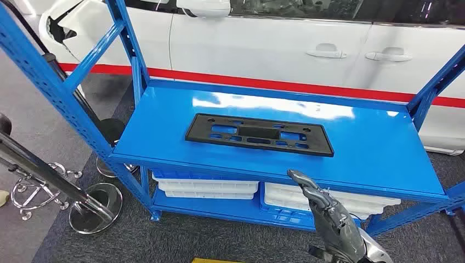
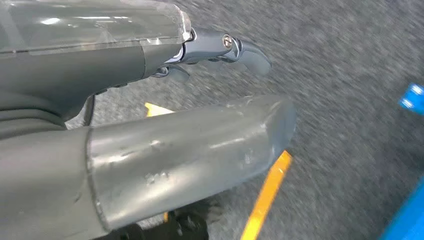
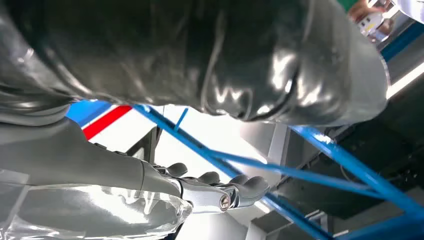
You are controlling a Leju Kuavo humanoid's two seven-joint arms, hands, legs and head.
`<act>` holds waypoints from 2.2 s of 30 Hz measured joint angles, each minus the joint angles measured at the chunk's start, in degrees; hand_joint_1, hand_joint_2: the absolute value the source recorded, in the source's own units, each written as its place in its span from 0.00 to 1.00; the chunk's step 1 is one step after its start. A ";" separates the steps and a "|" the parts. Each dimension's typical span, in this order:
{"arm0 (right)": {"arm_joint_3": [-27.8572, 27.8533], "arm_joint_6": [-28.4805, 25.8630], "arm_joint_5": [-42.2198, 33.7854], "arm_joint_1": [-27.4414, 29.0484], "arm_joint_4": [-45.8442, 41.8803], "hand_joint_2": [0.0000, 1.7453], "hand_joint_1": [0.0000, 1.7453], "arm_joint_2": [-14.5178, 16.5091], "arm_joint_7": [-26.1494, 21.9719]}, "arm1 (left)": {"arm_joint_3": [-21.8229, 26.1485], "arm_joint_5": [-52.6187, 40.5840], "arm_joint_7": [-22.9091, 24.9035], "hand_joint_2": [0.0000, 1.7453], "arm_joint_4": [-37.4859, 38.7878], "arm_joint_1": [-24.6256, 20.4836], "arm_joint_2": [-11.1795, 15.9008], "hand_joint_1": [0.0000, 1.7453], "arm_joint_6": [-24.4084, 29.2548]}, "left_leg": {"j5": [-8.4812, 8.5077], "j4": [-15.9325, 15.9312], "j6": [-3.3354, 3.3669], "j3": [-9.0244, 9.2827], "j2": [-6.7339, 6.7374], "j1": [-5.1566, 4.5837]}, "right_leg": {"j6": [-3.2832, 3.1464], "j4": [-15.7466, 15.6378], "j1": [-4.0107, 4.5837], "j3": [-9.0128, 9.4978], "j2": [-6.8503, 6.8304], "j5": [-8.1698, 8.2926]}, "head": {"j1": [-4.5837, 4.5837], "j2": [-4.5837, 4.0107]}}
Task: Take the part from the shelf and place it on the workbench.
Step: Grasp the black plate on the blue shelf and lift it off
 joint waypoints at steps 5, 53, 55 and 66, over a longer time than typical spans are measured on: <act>-0.09 0.00 -0.04 0.11 0.04 0.00 0.00 0.01 -0.01 | 0.00 0.00 -0.01 0.00 0.01 -0.14 0.11 0.00 -0.06 | -1.83 -0.96 -1.21 2.02 1.15 -0.43 | -0.94 -2.54 0.27 0.85 -1.45 3.15 | 0.01 0.00; 9.46 -5.97 17.02 -6.49 19.06 1.00 0.00 -2.61 13.12 | -1.99 -11.41 -2.56 0.00 0.40 -0.30 0.32 0.00 3.04 | 7.96 2.71 -0.02 -9.70 -3.93 -0.73 | -1.42 -5.54 -0.30 8.17 2.43 -1.77 | -0.12 0.00; 9.52 -6.00 16.88 -6.69 18.86 1.00 0.00 -2.80 13.00 | -2.04 -11.41 -2.61 0.00 0.40 -0.45 0.25 0.00 3.08 | 7.09 0.72 -0.12 -8.27 -4.23 -0.01 | -0.83 -4.17 -0.23 7.83 2.39 -2.94 | -0.07 0.00; 9.41 -5.39 13.74 -4.82 16.18 0.00 0.00 -4.60 10.79 | -2.08 -12.08 -0.01 0.00 0.49 -0.55 -0.35 0.00 4.69 | 3.76 0.49 -3.03 -5.20 -4.65 2.10 | 1.95 -2.49 -2.16 1.64 2.57 2.63 | 0.07 0.00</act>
